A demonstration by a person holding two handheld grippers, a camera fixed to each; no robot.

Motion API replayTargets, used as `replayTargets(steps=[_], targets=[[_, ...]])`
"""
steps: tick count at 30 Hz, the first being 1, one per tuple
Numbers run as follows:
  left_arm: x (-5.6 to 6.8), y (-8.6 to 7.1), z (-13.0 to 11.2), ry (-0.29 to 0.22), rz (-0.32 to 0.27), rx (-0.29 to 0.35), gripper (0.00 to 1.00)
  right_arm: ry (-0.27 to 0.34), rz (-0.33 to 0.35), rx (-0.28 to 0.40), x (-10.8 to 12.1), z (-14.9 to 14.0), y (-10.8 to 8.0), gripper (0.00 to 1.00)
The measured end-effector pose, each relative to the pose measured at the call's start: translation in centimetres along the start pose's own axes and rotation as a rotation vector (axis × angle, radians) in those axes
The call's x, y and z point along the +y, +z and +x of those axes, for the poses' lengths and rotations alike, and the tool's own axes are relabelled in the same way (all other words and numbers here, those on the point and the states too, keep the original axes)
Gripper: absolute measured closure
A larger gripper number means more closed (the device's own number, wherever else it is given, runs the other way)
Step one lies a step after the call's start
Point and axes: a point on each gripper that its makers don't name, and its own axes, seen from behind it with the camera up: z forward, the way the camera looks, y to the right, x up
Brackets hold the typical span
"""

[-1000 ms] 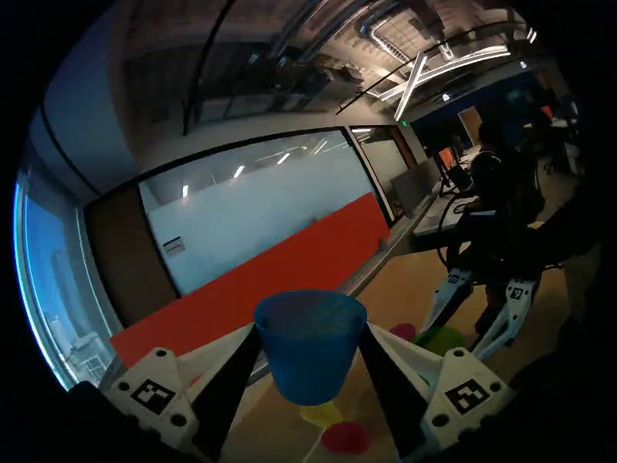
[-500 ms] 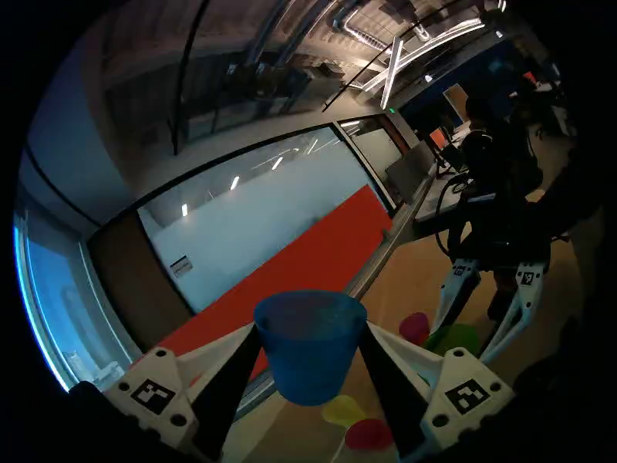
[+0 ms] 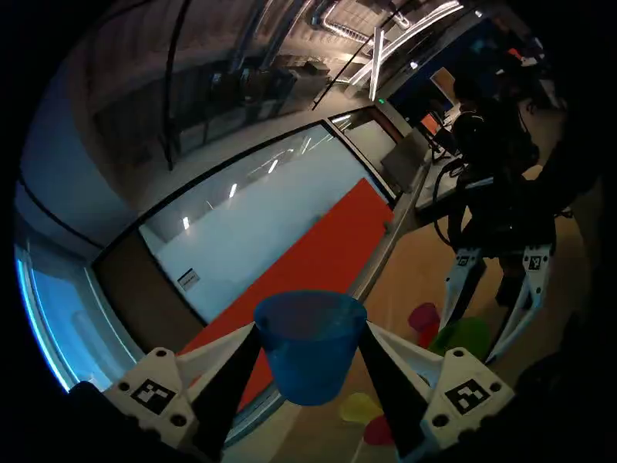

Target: Pour water

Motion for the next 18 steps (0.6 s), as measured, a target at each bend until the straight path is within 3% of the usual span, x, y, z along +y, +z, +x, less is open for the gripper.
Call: replayTargets(steps=[18], targets=[[0.05, 0.24, 0.79, 0.156, 0.013, 0.003, 0.15, -0.003, -0.003, 0.008, 0.04, 0.27, 0.22, 0.09]])
